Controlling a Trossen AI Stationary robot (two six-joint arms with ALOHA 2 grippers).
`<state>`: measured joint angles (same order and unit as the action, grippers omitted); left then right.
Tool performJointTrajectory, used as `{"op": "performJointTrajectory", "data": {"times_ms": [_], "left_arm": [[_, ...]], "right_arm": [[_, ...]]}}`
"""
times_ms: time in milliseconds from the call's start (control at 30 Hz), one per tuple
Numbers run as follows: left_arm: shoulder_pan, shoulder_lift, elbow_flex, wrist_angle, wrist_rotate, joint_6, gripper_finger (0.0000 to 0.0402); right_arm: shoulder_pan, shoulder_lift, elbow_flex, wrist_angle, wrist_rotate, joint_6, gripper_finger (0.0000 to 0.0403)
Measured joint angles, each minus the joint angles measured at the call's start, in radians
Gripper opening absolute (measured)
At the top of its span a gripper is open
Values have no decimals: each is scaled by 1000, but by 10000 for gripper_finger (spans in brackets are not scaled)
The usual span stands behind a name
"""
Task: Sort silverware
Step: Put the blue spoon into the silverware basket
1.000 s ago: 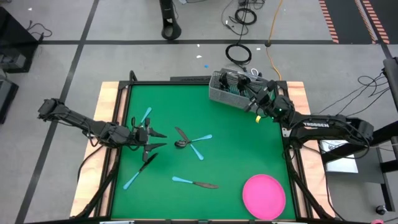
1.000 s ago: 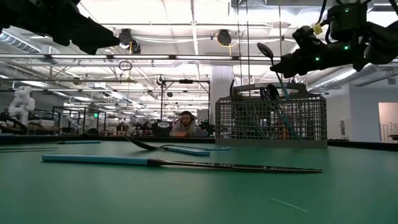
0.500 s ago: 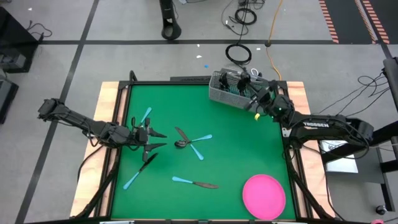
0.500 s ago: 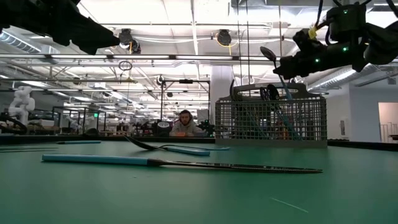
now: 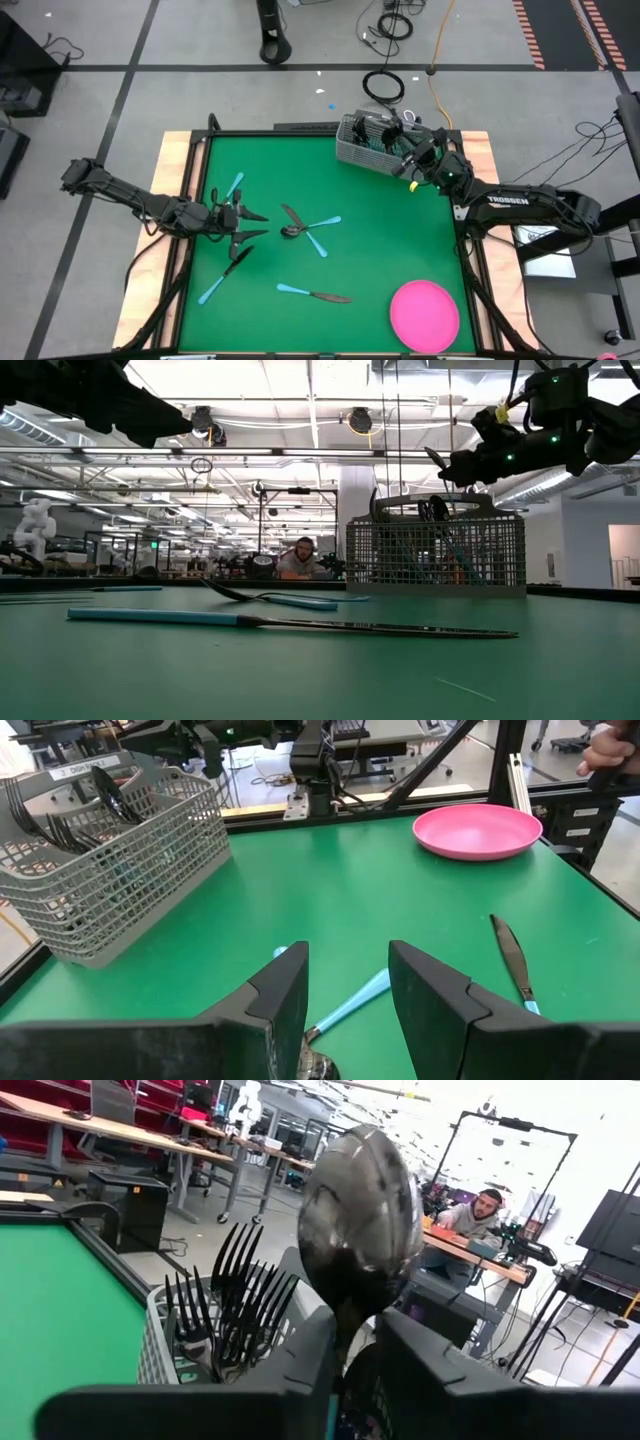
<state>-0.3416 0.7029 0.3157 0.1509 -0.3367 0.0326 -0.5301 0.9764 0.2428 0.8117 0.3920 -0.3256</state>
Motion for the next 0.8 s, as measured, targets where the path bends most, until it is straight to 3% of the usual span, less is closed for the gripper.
{"op": "performJointTrajectory", "data": {"times_ms": [267,533,667,800], "left_arm": [[0,0,0,0,0,0,143],[0,0,0,0,0,-1,143],[0,0,0,0,0,-1,143],[0,0,0,1,0,-1,143]], "right_arm": [[0,0,0,17,2,0,121],[0,0,1,-12,32,73,132],[0,-3,44,-179,45,113,132],[0,-3,148,-454,61,184,132]]}}
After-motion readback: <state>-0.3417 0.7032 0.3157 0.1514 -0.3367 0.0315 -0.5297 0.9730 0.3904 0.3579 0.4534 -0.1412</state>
